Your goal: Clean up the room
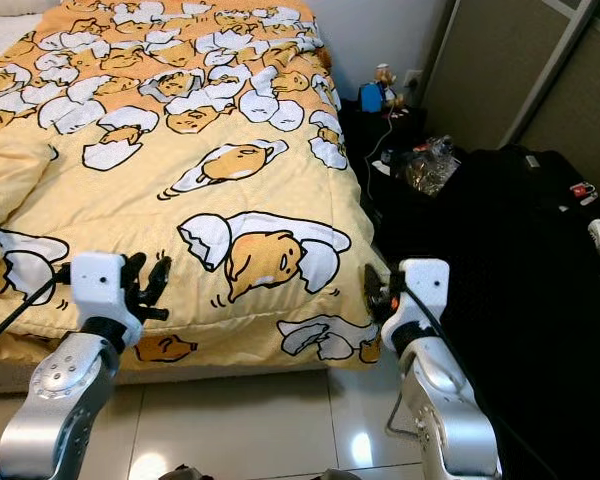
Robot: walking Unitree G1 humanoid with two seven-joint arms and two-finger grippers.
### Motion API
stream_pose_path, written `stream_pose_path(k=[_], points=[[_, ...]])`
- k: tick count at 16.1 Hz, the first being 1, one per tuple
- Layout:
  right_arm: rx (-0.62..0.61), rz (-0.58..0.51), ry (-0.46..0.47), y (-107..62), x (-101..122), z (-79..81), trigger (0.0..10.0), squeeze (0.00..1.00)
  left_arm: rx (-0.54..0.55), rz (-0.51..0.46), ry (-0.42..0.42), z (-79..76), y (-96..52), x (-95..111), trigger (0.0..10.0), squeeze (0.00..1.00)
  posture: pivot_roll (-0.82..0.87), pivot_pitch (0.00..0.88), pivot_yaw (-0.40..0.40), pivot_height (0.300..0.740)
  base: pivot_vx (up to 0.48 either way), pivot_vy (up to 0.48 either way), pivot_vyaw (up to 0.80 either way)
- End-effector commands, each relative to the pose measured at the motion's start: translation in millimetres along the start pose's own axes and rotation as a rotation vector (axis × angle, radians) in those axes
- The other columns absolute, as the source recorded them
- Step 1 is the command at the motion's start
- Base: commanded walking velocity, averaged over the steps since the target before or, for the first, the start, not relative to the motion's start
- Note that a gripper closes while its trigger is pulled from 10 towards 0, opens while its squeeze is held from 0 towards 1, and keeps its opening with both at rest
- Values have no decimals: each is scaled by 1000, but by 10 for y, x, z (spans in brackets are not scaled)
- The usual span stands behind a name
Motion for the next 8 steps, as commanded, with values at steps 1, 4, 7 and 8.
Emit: stream_pose_path(k=[1,4,7,8], points=[[20,-9,2,-10,39,29,10000,1000,-7,-16,-19,-12,-8,67,10000,1000,-40,48,-15,740,0,0,0],[4,-116,-76,0,202,45,10000,1000,-36,-44,8,-56,52,139,10000,1000,-43,37,-1,740,0,0,0],[-60,-6,-54,31,75,-52,10000,1000,-40,-108,45,-95,95,253,10000,1000,-44,28,14,740,0,0,0],[-56,-25,-46,30,86,-67,10000,0,-24,-139,76,-96,93,285,10000,1000,-43,23,16,740,0,0,0]])
Point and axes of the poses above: a point about 5 cm out from each wrist's last joint towards the gripper, its own y axis pointing out of the wrist towards the gripper, its own x axis along the axis of the wrist's last joint, z = x × y, the point moved 4 cm from there along y, pointing out of the wrist towards the gripper, and after that the axes turned 14 degrees about -y, right-handed, at the moved point
